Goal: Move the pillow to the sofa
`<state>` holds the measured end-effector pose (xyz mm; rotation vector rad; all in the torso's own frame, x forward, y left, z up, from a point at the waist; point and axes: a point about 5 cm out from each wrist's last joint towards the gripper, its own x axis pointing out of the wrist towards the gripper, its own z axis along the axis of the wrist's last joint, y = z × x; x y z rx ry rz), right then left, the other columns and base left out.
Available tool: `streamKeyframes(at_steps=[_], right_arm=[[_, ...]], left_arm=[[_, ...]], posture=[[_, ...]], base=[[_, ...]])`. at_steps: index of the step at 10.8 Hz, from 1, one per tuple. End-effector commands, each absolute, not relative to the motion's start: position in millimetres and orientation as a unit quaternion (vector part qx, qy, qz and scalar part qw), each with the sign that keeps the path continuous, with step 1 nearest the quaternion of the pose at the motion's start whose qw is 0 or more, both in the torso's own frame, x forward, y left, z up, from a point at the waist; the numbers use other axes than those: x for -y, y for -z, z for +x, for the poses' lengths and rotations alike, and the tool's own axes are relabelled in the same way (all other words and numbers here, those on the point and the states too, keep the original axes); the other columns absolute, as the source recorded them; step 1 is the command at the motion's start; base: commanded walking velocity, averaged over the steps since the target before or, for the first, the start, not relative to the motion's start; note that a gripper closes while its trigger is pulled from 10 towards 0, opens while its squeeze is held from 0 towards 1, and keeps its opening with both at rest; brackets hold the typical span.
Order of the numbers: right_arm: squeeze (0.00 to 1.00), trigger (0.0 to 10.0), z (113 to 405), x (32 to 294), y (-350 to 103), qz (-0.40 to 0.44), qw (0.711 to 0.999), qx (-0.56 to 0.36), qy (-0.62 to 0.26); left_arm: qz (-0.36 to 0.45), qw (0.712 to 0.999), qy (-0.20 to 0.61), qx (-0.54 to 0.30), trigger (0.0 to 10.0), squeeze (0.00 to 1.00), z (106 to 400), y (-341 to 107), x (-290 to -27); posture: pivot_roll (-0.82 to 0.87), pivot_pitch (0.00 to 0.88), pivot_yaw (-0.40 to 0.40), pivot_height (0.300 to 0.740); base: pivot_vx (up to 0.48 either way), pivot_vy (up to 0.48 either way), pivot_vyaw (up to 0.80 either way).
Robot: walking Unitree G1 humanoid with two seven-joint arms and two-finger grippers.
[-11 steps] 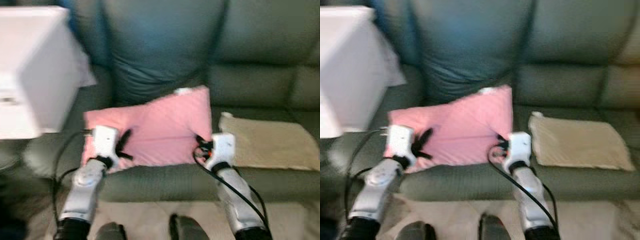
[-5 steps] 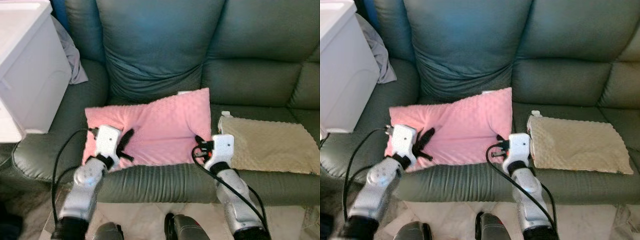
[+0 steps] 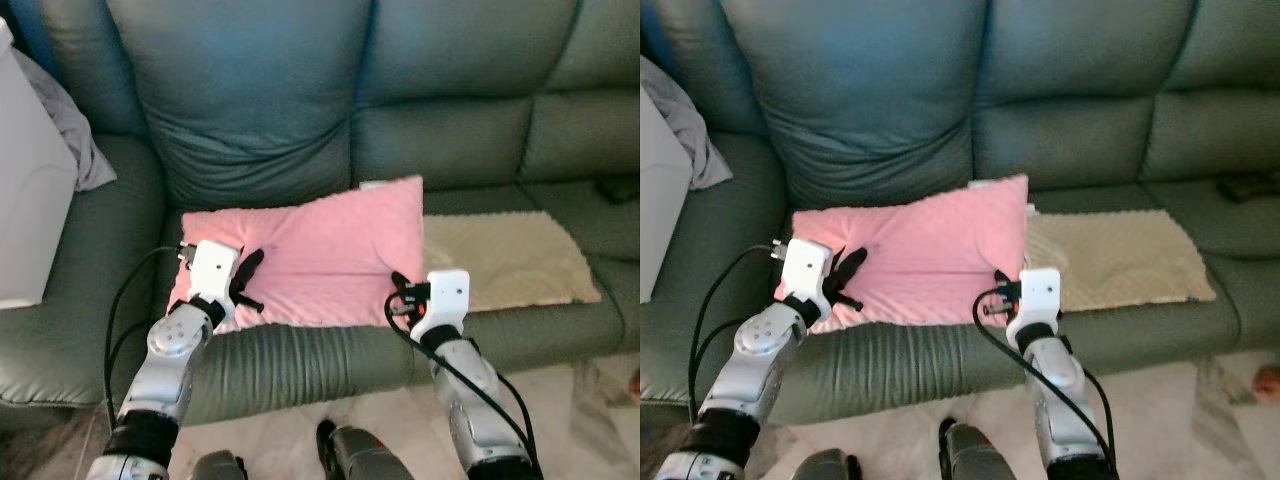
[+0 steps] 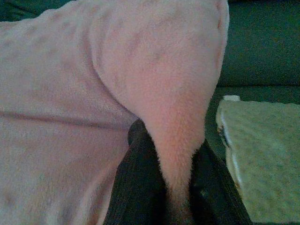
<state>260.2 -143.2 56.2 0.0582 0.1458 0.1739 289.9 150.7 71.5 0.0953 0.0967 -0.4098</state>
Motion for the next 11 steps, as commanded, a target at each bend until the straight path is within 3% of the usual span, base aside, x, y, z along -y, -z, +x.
streamKeyframes(at_steps=[1, 3, 8, 11], right_arm=[[0.0, 10.0, 260.4, 147.0, -61.2, 0.03, 0.995, -0.061, -0.075], [0.0, 10.0, 261.3, 143.2, -61.7, 0.032, 0.994, -0.061, -0.084], [0.0, 10.0, 262.6, 142.5, -61.9, 0.035, 0.994, -0.06, -0.084], [0.0, 10.0, 263.0, 142.3, -61.7, 0.037, 0.994, -0.06, -0.083]], left_arm=[[0.053, 0.978, 0.194, -0.049, 10.0, 0.0, 287.5, -69.4, -156.8], [0.053, 0.981, 0.178, -0.048, 10.0, 0.0, 286.6, -67.6, -161.2], [0.057, 0.982, 0.175, -0.043, 10.0, 0.0, 287.5, -69.1, -161.4], [0.055, 0.981, 0.18, -0.043, 10.0, 0.0, 287.2, -69.5, -159.7]], posture=[[-0.05, 0.142, -0.024, 0.74], [-0.04, 0.147, -0.028, 0.725], [-0.04, 0.153, -0.022, 0.63], [-0.04, 0.155, -0.021, 0.626]], base=[[0.0, 0.0, 0.0], [0.0, 0.0, 0.0], [0.0, 0.0, 0.0], [0.0, 0.0, 0.0]])
